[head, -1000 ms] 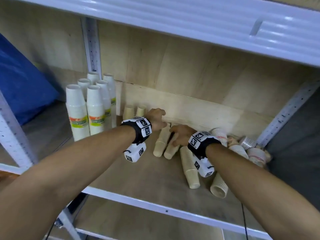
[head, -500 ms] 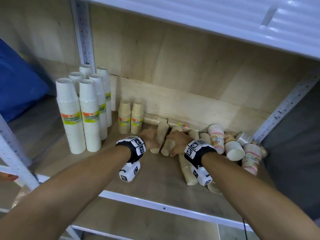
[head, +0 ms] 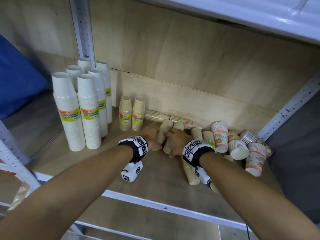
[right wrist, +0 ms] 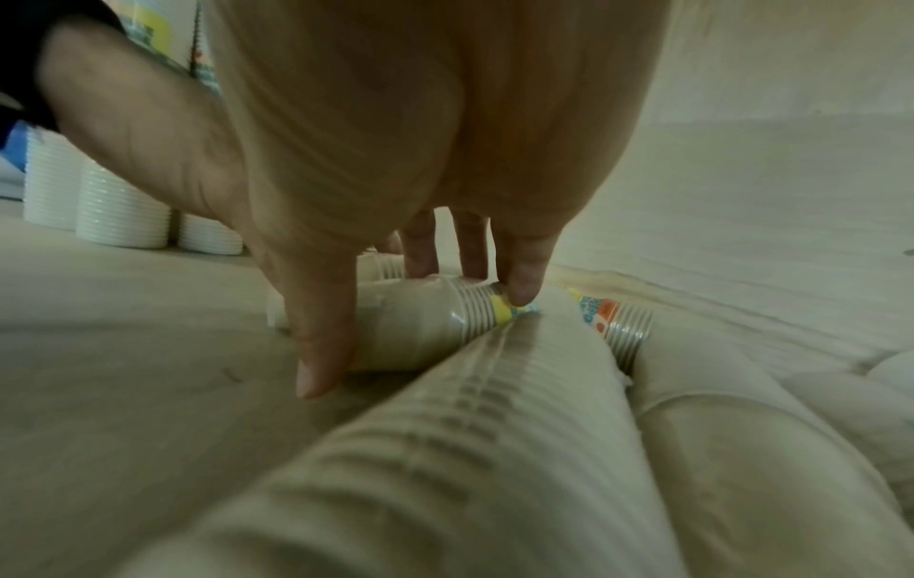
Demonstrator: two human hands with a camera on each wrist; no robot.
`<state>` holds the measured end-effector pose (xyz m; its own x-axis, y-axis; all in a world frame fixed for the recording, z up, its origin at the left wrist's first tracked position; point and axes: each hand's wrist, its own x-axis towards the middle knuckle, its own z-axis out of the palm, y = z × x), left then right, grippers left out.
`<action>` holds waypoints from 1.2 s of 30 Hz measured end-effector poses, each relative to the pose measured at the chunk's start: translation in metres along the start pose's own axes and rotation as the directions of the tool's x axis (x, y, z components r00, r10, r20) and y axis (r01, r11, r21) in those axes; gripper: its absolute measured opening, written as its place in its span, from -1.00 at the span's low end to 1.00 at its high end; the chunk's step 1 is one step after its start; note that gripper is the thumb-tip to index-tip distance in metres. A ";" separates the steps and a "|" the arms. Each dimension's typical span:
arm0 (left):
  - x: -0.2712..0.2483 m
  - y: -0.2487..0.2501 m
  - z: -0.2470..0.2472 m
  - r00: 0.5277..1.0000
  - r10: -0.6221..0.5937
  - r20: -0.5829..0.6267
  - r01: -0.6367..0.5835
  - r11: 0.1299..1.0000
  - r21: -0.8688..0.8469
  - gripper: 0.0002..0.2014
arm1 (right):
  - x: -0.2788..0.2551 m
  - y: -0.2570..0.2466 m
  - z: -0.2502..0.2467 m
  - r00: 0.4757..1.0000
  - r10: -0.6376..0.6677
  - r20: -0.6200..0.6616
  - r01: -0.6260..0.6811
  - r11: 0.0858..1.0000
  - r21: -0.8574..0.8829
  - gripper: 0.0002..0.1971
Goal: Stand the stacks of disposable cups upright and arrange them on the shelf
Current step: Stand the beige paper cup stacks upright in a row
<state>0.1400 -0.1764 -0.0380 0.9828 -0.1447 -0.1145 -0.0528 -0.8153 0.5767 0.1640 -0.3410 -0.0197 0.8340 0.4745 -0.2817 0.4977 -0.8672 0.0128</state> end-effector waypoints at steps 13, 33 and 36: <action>0.002 -0.012 -0.004 1.000 -0.026 0.012 0.027 0.998 -0.062 -0.24 | 0.005 -0.005 0.005 0.999 -0.047 0.012 0.049 0.990 -0.131 -0.34; 0.009 0.047 -0.075 0.965 0.008 -0.262 0.006 0.999 0.053 -0.66 | -0.013 -0.010 -0.065 0.906 0.154 -0.394 -0.075 0.975 0.209 -0.81; 0.012 0.055 -0.077 0.968 0.019 -0.249 -0.009 0.999 0.044 -0.63 | -0.011 -0.007 -0.070 0.889 0.184 -0.419 -0.077 0.963 0.259 -0.76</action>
<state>0.1627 -0.1798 0.0546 0.9946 -0.0161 0.1021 -0.0692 -0.8380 0.5413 0.1677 -0.3295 0.0504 0.9330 0.3250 0.1544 0.3528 -0.9108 -0.2145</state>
